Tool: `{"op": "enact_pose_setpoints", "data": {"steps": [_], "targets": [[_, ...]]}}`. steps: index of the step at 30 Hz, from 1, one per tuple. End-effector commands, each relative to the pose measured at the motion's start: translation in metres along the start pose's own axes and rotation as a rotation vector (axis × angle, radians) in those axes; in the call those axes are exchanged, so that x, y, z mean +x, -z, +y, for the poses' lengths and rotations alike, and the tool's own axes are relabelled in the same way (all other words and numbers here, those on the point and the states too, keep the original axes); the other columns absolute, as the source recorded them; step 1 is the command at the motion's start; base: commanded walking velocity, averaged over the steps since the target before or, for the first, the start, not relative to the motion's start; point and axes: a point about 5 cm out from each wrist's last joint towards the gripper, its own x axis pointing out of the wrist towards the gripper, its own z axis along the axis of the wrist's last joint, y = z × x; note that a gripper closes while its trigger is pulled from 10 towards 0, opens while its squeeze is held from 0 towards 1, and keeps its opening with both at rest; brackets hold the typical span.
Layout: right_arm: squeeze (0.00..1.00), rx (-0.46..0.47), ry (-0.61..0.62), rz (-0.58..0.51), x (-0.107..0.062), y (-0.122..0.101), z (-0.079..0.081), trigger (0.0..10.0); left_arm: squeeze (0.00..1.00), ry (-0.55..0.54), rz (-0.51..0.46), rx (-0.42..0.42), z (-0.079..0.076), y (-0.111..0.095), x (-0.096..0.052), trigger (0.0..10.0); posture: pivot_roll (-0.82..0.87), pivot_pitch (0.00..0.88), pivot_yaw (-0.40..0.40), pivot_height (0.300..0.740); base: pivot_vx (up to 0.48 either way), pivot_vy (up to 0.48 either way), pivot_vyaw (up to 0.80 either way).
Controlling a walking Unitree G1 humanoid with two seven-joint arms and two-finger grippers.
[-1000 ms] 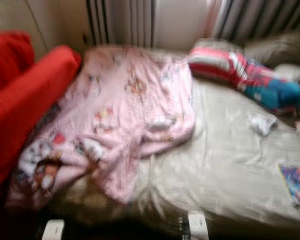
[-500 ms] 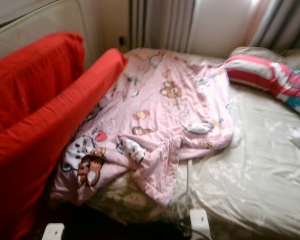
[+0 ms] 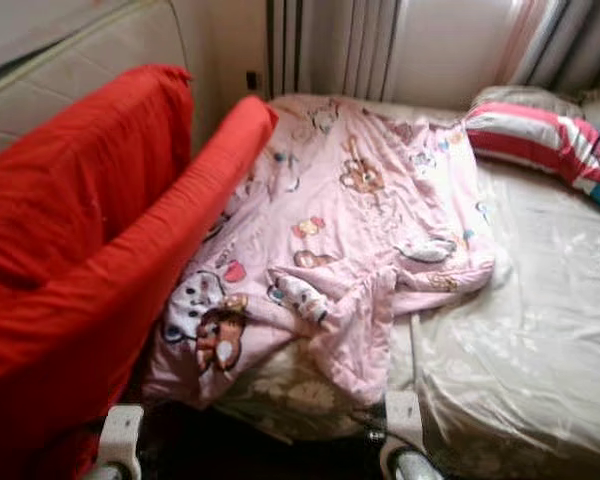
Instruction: Clean up the room
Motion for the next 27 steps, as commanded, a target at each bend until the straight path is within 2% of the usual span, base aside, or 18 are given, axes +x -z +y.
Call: {"op": "enact_pose_setpoints", "data": {"steps": [1,2,3,4,5,8,10,11,14,20,24,27], "targets": [[0.00,0.106,0.066,-0.073,0.001,-0.012,-0.011,10.0,0.00,0.022,-0.087,-0.016,-0.003,-0.018,0.004,10.0,0.01,0.051,-0.023,0.738,0.000,0.000,0.00],[0.00,0.186,0.099,-0.111,0.002,-0.019,-0.015,10.0,0.00,0.029,-0.118,-0.021,-0.005,-0.025,0.005,10.0,0.01,0.051,-0.023,0.738,0.000,0.000,0.00],[0.00,0.226,0.108,-0.136,0.002,-0.024,-0.017,10.0,0.00,0.036,-0.144,-0.014,-0.006,-0.030,0.005,10.0,0.01,0.050,-0.022,0.738,0.000,0.000,0.00],[0.00,0.226,0.108,-0.136,0.002,-0.024,-0.017,10.0,0.00,0.036,-0.144,-0.014,-0.006,-0.030,0.005,10.0,0.01,0.050,-0.022,0.738,0.000,0.000,0.00],[0.00,0.241,0.107,-0.168,0.003,-0.029,-0.018,10.0,0.00,0.049,-0.199,0.001,-0.009,-0.039,0.006,10.0,0.00,0.046,-0.021,0.738,0.000,0.000,0.00],[0.00,0.208,0.101,-0.209,0.003,-0.036,-0.017,10.0,0.00,0.065,-0.277,0.009,-0.014,-0.051,0.005,10.0,0.00,0.045,-0.022,0.738,0.000,0.000,0.00],[0.00,0.196,0.101,-0.223,0.002,-0.037,-0.017,10.0,0.00,0.069,-0.295,0.008,-0.016,-0.054,0.005,10.0,0.00,0.045,-0.023,0.738,0.000,0.000,0.00],[0.00,0.173,0.094,-0.273,0.001,-0.042,-0.016,10.0,0.00,0.073,-0.361,0.001,-0.018,-0.062,0.003,10.0,-0.01,0.041,-0.027,0.738,0.000,0.000,0.00],[0.00,0.147,0.075,-0.329,-0.001,-0.044,-0.014,10.0,0.00,0.084,-0.425,0.001,-0.022,-0.067,-0.001,10.0,-0.02,0.039,-0.030,0.738,0.000,0.000,0.00],[0.00,0.117,0.060,-0.388,-0.007,-0.041,-0.009,10.0,0.00,0.093,-0.503,-0.025,-0.030,-0.073,-0.009,10.0,-0.03,0.034,-0.030,0.738,0.000,0.000,0.00],[0.00,0.107,0.046,-0.410,-0.007,-0.043,-0.003,10.0,0.00,0.117,-0.536,0.007,-0.037,-0.079,-0.013,10.0,-0.03,0.030,-0.029,0.738,0.000,0.000,0.00],[0.00,0.100,0.032,-0.423,-0.006,-0.047,0.002,10.0,0.00,0.118,-0.555,0.001,-0.038,-0.086,-0.014,10.0,-0.03,0.030,-0.030,0.738,0.000,0.000,0.00]]}}
